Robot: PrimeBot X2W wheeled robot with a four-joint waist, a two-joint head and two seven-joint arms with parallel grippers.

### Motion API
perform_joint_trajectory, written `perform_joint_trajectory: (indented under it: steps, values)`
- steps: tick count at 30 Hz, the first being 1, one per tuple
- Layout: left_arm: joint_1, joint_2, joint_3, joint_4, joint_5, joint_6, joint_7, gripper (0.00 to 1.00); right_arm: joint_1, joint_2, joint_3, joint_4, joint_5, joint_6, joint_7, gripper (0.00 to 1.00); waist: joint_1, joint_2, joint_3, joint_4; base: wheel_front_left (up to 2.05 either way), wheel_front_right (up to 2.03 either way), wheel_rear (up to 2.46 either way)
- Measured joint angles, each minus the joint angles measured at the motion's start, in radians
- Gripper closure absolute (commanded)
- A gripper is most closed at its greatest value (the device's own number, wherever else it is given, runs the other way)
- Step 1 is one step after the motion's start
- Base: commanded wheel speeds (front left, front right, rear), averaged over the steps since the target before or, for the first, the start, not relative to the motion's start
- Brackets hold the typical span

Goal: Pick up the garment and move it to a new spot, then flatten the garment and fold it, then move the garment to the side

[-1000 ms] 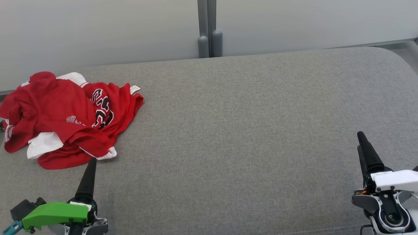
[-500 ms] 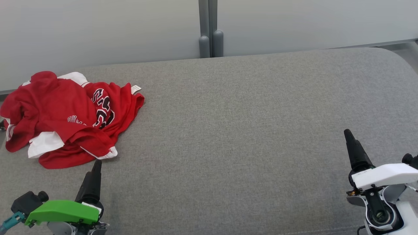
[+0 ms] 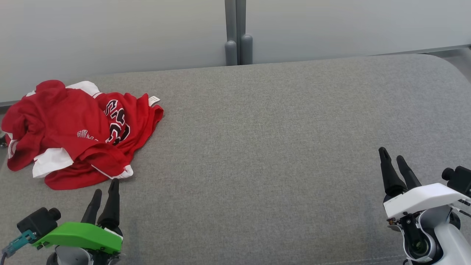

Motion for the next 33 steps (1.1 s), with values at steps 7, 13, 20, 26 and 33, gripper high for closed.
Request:
perform_joint_trajectory:
  steps: [7, 13, 20, 26, 33]
  values:
    - [0.000, 0.010, -0.015, -0.016, 0.095, 0.011, -0.022, 0.00, 0.004, -0.008, 0.022, -0.011, -0.095, -0.017, -0.022, 0.00, 0.0000, 0.0000, 0.000, 0.002, 0.00, 0.00, 0.00]
    - [0.000, 0.011, -0.023, -0.027, 0.192, 0.016, -0.049, 0.00, 0.020, -0.021, 0.035, -0.022, -0.193, -0.035, -0.050, 0.00, 0.0000, 0.0000, -0.002, 0.001, 0.00, 0.00, 0.00]
    - [0.001, 0.020, -0.032, -0.036, 0.283, 0.017, -0.074, 0.00, 0.025, -0.029, 0.047, -0.036, -0.276, -0.049, -0.073, 0.00, 0.0000, 0.0000, -0.002, -0.004, 0.00, 0.00, 0.00]
    - [0.004, 0.036, -0.050, -0.037, 0.375, 0.017, -0.093, 0.00, 0.038, -0.045, 0.059, -0.048, -0.352, -0.062, -0.092, 0.00, 0.0000, -0.0001, -0.002, -0.009, 0.00, 0.00, 0.00]
    - [0.013, 0.040, -0.054, -0.047, 0.470, 0.017, -0.120, 0.00, 0.040, -0.059, 0.074, -0.061, -0.450, -0.071, -0.119, 0.00, 0.0000, 0.0000, -0.003, -0.016, 0.00, 0.00, 0.00]
